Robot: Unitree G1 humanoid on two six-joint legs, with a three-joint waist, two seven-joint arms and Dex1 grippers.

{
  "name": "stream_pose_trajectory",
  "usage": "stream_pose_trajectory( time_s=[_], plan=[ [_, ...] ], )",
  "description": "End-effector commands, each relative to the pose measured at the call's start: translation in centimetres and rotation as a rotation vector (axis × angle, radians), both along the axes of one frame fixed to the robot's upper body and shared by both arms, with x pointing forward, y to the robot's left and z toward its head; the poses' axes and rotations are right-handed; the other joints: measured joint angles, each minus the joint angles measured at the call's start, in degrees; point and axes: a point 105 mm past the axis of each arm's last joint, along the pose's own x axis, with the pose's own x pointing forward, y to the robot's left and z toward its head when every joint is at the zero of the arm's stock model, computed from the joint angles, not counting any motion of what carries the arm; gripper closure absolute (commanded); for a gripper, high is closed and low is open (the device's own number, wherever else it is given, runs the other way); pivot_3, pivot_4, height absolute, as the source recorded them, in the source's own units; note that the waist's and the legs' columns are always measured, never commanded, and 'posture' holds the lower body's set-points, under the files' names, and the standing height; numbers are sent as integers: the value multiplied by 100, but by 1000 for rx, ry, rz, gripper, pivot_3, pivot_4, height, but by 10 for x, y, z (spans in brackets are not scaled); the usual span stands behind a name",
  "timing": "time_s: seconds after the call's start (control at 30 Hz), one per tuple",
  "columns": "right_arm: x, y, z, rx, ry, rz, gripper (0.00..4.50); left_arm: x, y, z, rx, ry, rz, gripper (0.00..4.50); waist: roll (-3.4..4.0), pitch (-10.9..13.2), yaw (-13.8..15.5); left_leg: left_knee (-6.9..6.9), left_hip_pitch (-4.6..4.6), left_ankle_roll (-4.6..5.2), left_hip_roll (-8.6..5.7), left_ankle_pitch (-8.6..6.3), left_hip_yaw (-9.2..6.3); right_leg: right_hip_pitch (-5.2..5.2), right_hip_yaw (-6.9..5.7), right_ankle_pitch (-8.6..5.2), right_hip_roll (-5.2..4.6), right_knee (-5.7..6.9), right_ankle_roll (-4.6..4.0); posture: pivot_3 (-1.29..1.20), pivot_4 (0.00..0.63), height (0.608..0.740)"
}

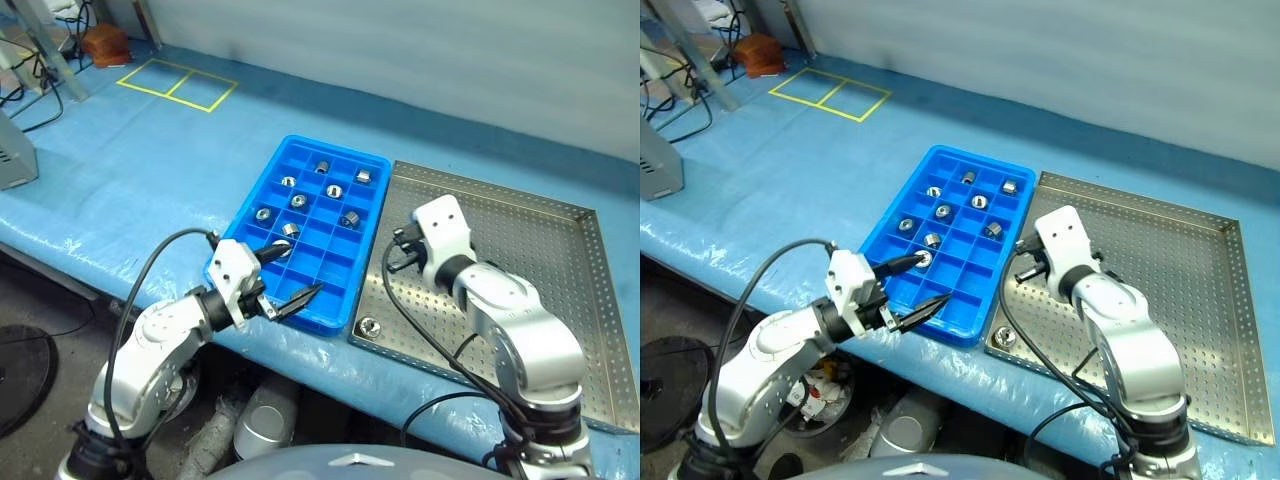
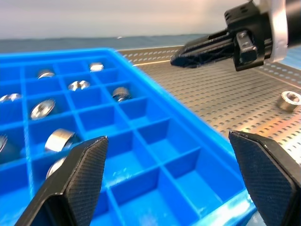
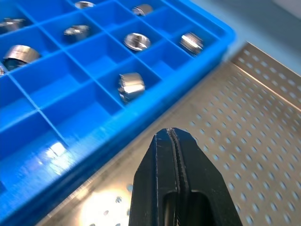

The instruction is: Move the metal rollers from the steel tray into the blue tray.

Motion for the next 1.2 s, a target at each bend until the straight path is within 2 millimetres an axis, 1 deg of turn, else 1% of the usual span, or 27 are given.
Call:
stream_pose_trajectory(
  time_s=[0.03,0.13,0.2,0.3,0.4,0.47,0.6,0.73,0.83,0.93,1.07,1.2],
  plan=[
    [-15,-15,7,10,-35,-108,4472,7,-12,11,-5,-1,-96,0,3,-2,-251,3,0,2,0,0,0,2,0,1,0,0,2,147,150,740],
    [-28,-25,1,11,-15,-171,4472,17,-24,10,53,-5,-188,0,4,-3,-660,8,1,7,-4,3,-11,13,1,4,1,1,5,88,150,740],
    [-35,-29,-2,7,-4,-199,4472,24,-31,8,88,-3,-234,0,4,-2,-988,11,11,11,-6,6,-19,28,2,4,2,0,5,67,150,740],
    [-44,-33,-5,0,6,-228,4472,33,-41,4,132,-1,-293,0,4,0,-1464,6,60,16,-9,3,-20,78,5,1,-2,-6,1,11,150,740],
    [-48,-38,-9,-3,13,-259,4472,38,-51,4,142,-2,-347,0,4,0,-1834,1,91,17,-5,3,-14,93,16,-2,0,5,-4,-29,150,740],
    [-51,-41,-11,0,11,-285,4472,41,-58,4,145,-5,-372,0,4,-1,-1983,1,98,17,-2,4,-12,91,28,-2,5,14,-5,-50,150,740],
    [-56,-49,-14,3,6,-335,4472,52,-80,-6,148,16,-353,0,5,-1,-2133,2,104,19,0,6,-7,90,61,2,22,18,3,-67,150,740],
    [-59,-54,-15,-2,0,-361,4472,64,-99,-13,134,27,-293,0,3,-2,-2178,4,105,22,-4,7,-2,88,84,9,21,14,15,-82,150,740],
    [-61,-56,-16,-3,-7,-374,4472,70,-119,-16,106,36,-255,0,3,-2,-2197,5,104,25,-5,8,0,87,91,13,21,13,20,-96,150,740],
    [-62,-54,-16,2,-18,-374,4472,71,-142,-20,91,50,-254,0,3,-2,-2202,6,102,32,-10,12,4,86,92,17,18,12,26,-110,150,740],
    [-65,-49,-17,34,-41,-364,4472,71,-163,-25,76,63,-248,0,4,-3,-2262,3,102,40,-17,12,8,84,101,19,11,8,30,-175,150,740],
    [-73,-47,-20,51,-48,-379,4472,69,-176,-27,76,64,-253,0,4,-3,-2374,-1,101,44,-22,12,10,81,107,20,7,8,34,-224,150,740]
  ],
)
